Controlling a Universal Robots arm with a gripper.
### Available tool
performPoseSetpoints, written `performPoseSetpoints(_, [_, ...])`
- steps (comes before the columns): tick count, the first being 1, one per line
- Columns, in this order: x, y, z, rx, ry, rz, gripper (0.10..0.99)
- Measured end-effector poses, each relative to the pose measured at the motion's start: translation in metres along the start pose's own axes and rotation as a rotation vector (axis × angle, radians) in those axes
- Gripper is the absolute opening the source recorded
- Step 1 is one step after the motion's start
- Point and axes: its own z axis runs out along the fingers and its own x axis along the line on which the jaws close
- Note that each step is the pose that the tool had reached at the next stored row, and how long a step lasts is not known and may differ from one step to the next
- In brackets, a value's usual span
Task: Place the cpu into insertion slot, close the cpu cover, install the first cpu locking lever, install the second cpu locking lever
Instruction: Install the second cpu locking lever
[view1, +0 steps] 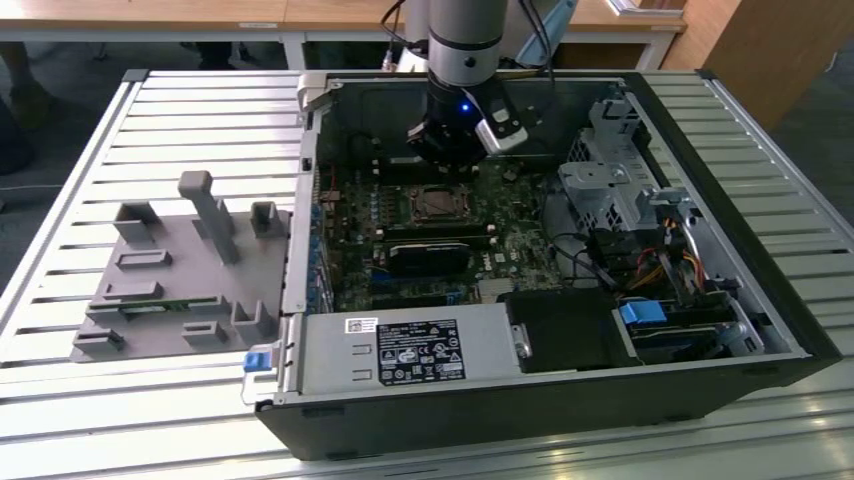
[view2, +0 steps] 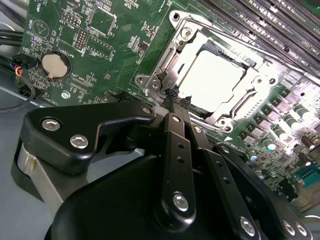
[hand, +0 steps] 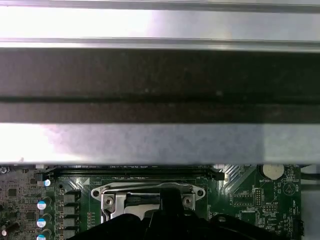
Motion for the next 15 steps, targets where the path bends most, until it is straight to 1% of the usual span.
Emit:
performPoseSetpoints(6, [-0.0001, -0.0029, -0.0001, 0.0, 0.0, 0.0, 0.106])
performPoseSetpoints(12, [-0.0001, -0.004, -0.0004, 0.0, 0.0001, 0.0, 0.106])
performPoseSetpoints(15, [-0.0003, -0.0039, -0.0034, 0.0, 0.0, 0.0, 0.106])
